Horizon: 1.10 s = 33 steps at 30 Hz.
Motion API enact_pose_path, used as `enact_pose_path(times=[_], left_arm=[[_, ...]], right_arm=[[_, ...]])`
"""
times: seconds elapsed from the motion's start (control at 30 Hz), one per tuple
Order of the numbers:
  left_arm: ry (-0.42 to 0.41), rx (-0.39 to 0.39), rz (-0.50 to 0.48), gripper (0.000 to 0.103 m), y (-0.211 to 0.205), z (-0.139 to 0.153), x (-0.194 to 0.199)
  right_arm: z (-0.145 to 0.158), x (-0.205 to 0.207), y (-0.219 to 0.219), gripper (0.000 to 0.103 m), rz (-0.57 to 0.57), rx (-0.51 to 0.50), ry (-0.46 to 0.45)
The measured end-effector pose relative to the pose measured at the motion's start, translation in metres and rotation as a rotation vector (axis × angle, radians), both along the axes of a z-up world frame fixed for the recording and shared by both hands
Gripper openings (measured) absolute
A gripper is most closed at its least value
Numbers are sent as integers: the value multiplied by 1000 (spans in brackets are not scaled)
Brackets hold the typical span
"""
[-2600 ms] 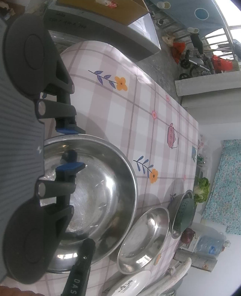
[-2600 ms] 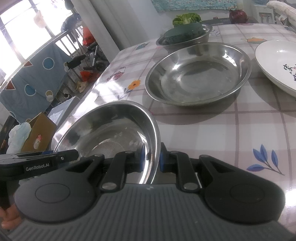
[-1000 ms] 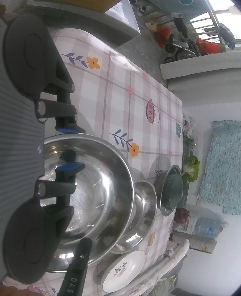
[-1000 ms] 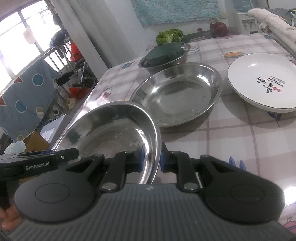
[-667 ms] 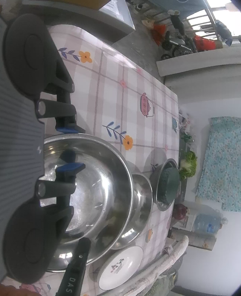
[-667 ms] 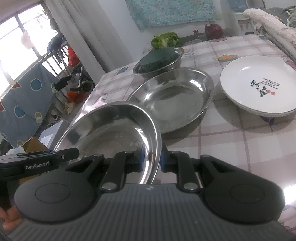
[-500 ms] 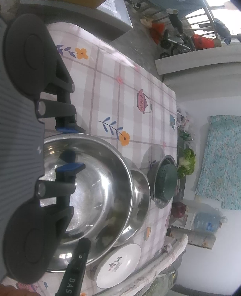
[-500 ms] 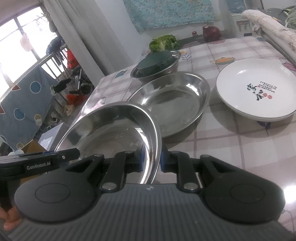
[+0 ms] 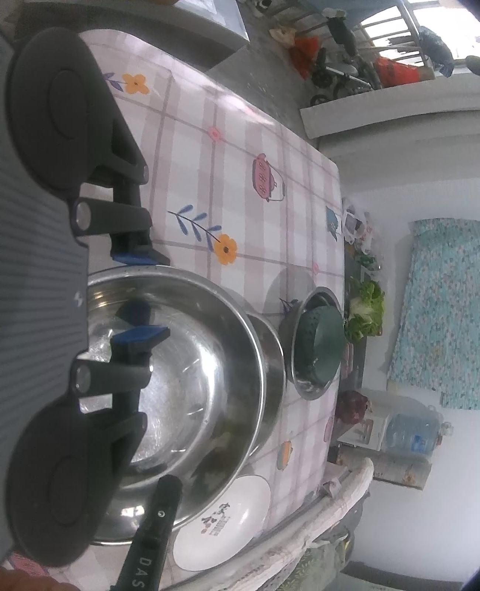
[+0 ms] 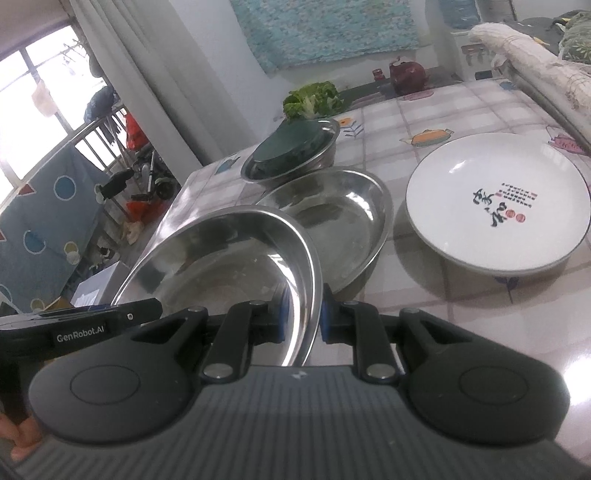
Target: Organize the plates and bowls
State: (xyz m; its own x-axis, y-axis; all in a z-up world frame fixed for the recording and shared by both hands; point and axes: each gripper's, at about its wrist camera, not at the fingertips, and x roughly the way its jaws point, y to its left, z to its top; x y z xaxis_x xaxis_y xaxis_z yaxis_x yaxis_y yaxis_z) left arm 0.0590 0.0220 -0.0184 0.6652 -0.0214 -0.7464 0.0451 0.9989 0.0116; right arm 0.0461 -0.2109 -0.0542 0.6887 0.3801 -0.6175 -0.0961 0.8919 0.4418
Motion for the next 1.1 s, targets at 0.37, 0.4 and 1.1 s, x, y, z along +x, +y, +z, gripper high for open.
enact_pose_path(times=[0.37,0.4,1.1], left_arm=[[27,8,-8,34,-13,-8,34],[30,6,-7,34,-14,-9,37],[97,-36,-28,34,-16,-34,89]], right_arm=[[-8,35,-13,17,-14,11,22],[-9,38,-13,17,-15,11,26],[-24,80,-13,27,-17,-26,77]])
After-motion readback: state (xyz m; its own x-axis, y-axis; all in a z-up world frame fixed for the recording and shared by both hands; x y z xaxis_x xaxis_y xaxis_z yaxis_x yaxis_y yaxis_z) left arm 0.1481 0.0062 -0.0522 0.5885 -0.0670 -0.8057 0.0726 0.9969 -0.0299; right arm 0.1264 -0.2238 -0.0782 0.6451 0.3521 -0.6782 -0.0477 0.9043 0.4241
